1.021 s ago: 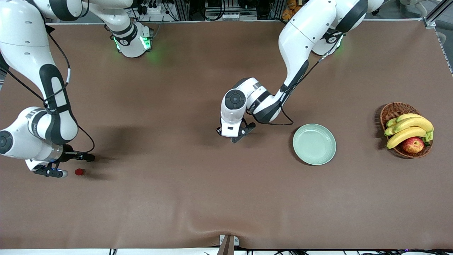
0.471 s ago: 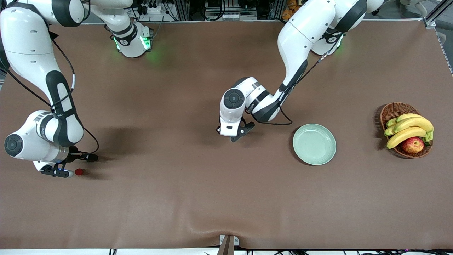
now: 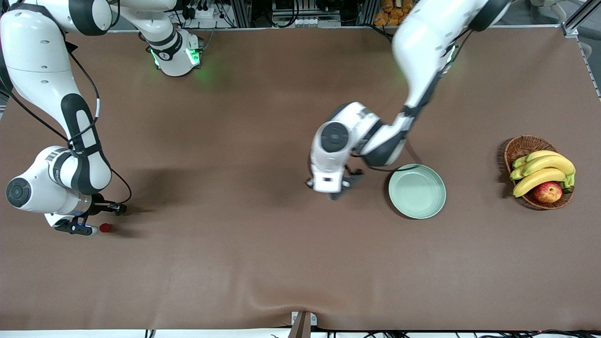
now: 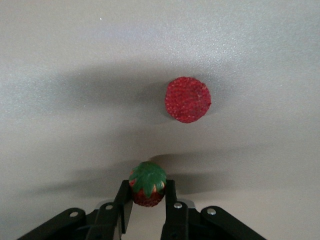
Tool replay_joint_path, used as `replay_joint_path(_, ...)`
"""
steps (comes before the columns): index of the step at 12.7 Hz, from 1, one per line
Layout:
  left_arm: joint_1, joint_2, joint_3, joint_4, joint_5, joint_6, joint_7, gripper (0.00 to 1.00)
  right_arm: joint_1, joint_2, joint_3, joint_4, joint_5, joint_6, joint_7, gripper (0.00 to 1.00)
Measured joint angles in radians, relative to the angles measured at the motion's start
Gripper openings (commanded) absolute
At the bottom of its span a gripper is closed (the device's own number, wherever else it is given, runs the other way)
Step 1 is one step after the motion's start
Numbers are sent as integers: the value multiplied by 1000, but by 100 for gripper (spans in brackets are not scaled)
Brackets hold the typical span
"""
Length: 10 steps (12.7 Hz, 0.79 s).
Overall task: Collect all strawberries into plate
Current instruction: 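Carry the strawberry over the plate while the right gripper grasps another, then open the left gripper over the plate while the right gripper carries strawberry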
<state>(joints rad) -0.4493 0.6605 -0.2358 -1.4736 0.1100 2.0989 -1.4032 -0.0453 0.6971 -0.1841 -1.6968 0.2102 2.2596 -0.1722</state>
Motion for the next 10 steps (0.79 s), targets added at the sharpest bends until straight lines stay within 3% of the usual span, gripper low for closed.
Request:
replay_joint_path(4, 260, -177, 1, -151, 2, -142, 293, 0, 36, -3, 12, 36, 0, 9, -1, 0)
replay_joint_path(8, 430, -164, 0, -242, 2, -151, 516, 0, 247, -45, 25, 125, 2, -11, 271, 0)
replay_joint_path(9, 454, -139, 0, -249, 2, -150, 560, 5, 307, -54, 33, 128, 8, -23, 354, 0)
replay_joint_path(10, 468, -112, 0, -252, 2, -148, 591, 29, 362, -56, 53, 128, 26, -29, 436, 0)
